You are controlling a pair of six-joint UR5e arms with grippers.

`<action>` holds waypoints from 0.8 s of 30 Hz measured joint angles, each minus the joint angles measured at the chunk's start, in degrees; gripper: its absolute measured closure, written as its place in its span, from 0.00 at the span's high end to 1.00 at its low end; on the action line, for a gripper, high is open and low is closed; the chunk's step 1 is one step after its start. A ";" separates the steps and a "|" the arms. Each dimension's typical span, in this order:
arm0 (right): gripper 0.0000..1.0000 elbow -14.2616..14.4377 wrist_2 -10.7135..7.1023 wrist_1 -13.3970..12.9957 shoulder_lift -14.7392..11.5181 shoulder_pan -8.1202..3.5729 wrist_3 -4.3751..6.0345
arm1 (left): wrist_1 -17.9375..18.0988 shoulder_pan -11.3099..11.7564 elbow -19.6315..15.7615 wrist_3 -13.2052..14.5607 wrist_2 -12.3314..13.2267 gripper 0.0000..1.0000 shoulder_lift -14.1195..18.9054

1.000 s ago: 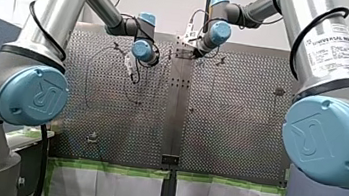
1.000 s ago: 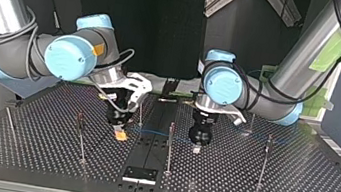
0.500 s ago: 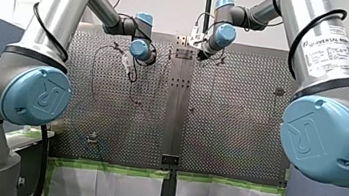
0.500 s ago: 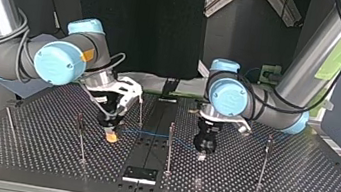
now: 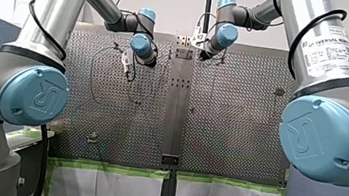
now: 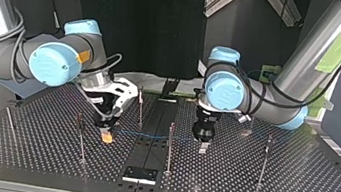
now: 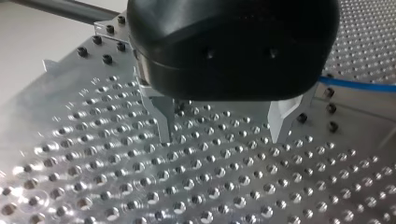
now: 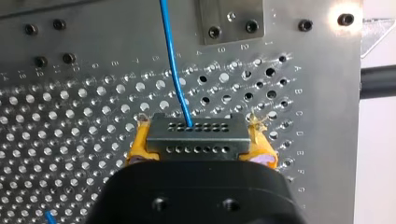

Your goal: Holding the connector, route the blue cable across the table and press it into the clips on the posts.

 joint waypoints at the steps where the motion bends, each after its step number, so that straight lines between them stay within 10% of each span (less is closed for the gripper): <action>1: 0.00 -0.01 0.12 0.07 -0.05 -0.09 -0.08 | -0.19 -0.10 -0.36 -0.11 -0.04 1.00 0.46; 24: 0.00 1.64 2.70 1.19 -2.14 -1.13 -1.50 | -1.24 -5.38 -8.39 -0.25 2.08 1.00 12.39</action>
